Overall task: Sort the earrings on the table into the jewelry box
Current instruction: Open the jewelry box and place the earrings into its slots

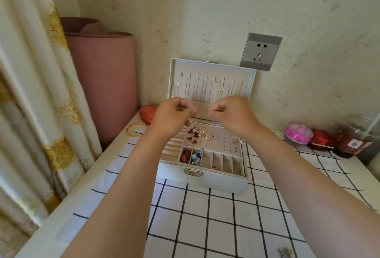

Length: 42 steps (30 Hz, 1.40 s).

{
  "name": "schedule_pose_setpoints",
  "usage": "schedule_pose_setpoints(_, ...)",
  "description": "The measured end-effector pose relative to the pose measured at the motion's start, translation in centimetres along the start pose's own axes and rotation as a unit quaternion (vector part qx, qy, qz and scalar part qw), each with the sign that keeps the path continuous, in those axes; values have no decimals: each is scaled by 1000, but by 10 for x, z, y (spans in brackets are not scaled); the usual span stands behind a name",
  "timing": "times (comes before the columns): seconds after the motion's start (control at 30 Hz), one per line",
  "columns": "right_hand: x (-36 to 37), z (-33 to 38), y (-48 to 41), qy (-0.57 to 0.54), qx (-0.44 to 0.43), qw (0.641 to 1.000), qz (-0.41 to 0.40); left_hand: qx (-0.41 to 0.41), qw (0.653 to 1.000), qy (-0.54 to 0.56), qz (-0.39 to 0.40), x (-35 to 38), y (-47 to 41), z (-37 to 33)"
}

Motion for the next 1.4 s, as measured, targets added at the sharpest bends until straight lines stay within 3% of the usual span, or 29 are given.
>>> schedule_pose_setpoints(0.23,23,-13,2,156,-14,987,29,-12,1000,12,-5,2,0,8)
schedule_pose_setpoints(0.9,27,-8,5,206,-58,977,18,-28,1000,7,-7,3,2,7)
schedule_pose_setpoints(1.1,22,-7,2,202,-52,972,108,-32,999,7,0,4,3,7)
schedule_pose_setpoints(1.2,12,-5,0,155,-41,982,97,-33,999,15,2,4,5,4)
schedule_pose_setpoints(1.3,-6,8,2,4,-12,997,72,-36,999,40,3,6,7,-2)
schedule_pose_setpoints(1.4,-20,26,10,-111,-3,989,95,-49,995,82,6,11,9,-9)
Point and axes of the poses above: each hand's wrist, its own y-axis away from the middle knuckle, its own x-axis out of the palm, z = x × y, the point moved 3 cm from there along -y, towards the middle knuckle, and after that the axes turned 6 degrees about x, right-handed, at the moved point
